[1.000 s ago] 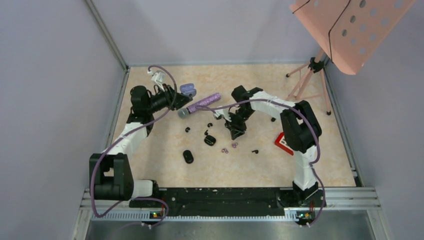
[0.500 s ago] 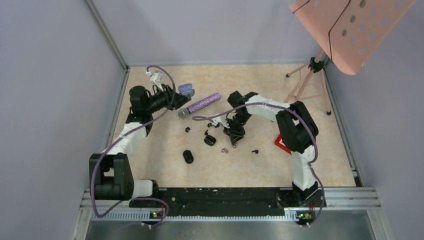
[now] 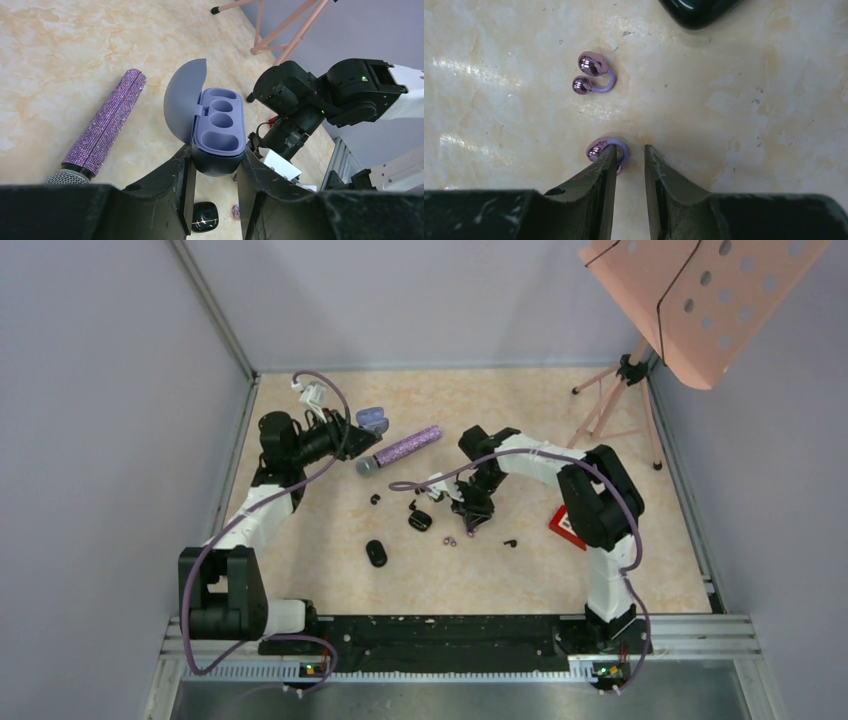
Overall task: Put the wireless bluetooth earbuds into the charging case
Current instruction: Pick up the earbud from the center of the board, then place the earbud in the charging case.
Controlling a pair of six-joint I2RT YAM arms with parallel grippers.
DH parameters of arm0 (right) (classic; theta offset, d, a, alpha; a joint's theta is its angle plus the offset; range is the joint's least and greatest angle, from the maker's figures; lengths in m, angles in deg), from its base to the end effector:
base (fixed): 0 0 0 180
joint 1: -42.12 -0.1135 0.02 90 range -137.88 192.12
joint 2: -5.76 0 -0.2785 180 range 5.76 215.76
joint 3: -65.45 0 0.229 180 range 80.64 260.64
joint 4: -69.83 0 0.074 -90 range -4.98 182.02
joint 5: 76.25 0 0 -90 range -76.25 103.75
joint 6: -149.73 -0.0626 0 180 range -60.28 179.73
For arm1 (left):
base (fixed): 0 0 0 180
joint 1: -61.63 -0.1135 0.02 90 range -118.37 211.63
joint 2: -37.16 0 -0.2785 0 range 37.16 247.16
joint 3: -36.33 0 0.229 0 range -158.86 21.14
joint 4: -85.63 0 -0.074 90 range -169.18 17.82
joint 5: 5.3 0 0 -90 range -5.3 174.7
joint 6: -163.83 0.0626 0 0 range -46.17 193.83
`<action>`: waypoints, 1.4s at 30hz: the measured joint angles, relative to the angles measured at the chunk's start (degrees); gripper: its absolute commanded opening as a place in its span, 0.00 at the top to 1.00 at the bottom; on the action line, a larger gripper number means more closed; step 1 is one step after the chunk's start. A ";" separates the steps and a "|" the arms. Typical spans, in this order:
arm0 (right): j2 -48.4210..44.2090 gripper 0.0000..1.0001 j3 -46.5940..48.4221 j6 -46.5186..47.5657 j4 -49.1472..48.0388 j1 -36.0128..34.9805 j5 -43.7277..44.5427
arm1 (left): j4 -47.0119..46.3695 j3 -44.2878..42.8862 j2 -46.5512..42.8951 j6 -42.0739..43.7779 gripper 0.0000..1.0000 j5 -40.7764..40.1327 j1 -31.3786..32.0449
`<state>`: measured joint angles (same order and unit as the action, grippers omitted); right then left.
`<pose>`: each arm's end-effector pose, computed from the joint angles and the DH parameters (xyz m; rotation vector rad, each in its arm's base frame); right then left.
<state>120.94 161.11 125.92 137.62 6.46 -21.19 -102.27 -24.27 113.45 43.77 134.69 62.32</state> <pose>0.2718 0.2391 0.1638 -2.2007 1.7601 0.8382 0.2871 -0.0514 0.3067 0.2322 1.7756 -1.1294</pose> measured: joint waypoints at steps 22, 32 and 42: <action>-7.56 1.00 -9.60 -2.01 -7.65 -0.28 3.26 | -0.17 0.00 0.61 -0.44 1.00 -0.15 -0.02; -23.50 1.00 -9.64 -18.51 -21.75 -0.26 8.94 | -2.12 -0.74 2.05 -1.16 1.00 0.24 1.75; -30.40 1.00 -8.33 -35.15 -41.75 -1.49 19.65 | -3.87 -4.04 3.06 -1.33 1.00 -0.26 7.30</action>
<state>90.53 152.78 90.77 95.87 4.97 -1.54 -106.14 -28.31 116.51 42.43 134.43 69.62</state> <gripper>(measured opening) 0.005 0.372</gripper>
